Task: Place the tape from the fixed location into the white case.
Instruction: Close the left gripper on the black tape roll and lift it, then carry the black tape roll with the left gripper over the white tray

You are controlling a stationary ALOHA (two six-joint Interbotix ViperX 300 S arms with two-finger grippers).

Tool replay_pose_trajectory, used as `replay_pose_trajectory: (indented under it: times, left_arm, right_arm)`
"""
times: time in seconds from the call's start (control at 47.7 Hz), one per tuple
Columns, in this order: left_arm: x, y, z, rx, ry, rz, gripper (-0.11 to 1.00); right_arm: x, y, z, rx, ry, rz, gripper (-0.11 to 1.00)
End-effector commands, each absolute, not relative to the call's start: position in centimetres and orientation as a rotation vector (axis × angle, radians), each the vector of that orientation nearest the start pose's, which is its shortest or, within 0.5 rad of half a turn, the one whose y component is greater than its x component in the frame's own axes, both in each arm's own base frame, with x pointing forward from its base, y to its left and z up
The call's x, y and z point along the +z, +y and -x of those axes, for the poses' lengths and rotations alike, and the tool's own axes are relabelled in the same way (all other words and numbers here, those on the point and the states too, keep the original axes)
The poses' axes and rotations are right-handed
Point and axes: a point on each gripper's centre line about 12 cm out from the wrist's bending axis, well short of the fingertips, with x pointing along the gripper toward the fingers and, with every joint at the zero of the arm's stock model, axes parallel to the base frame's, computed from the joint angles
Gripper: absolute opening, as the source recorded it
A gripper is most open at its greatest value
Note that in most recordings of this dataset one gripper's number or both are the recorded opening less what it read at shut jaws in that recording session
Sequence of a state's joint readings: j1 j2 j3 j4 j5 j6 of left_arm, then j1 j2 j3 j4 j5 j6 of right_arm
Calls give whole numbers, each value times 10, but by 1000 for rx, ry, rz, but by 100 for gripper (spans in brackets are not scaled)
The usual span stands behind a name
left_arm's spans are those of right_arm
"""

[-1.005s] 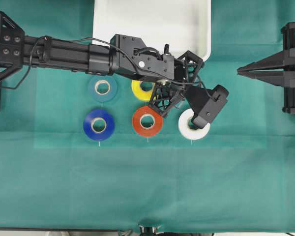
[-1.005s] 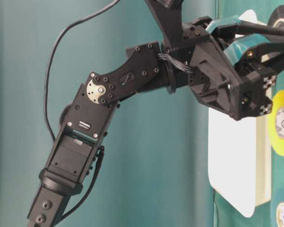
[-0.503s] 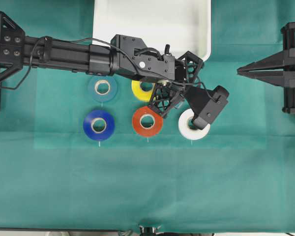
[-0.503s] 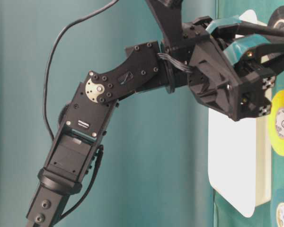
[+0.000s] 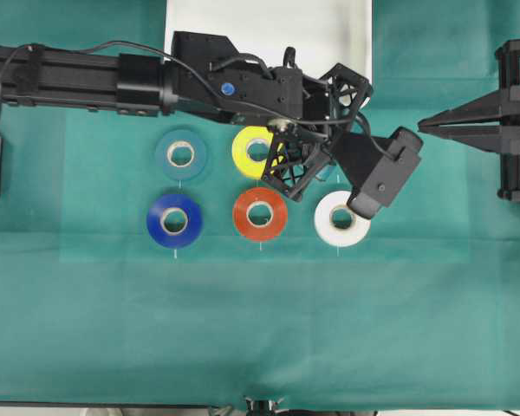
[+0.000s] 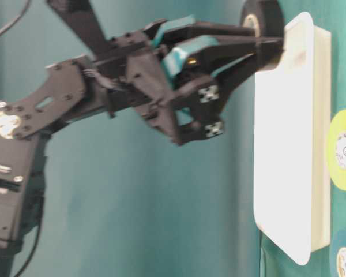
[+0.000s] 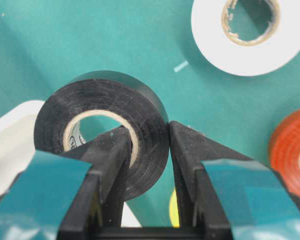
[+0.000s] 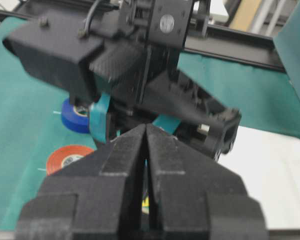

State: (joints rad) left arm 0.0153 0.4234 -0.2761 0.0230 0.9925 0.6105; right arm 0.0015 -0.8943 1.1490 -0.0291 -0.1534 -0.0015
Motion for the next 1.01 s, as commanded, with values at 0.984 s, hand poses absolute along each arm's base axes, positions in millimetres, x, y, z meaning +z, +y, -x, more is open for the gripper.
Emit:
replay_pose_trajectory:
  times: [0.984]
  left_arm:
    - [390, -7, -497, -241, 940, -484, 21]
  right_arm:
    - [279, 1, -213, 7, 86, 30, 0]
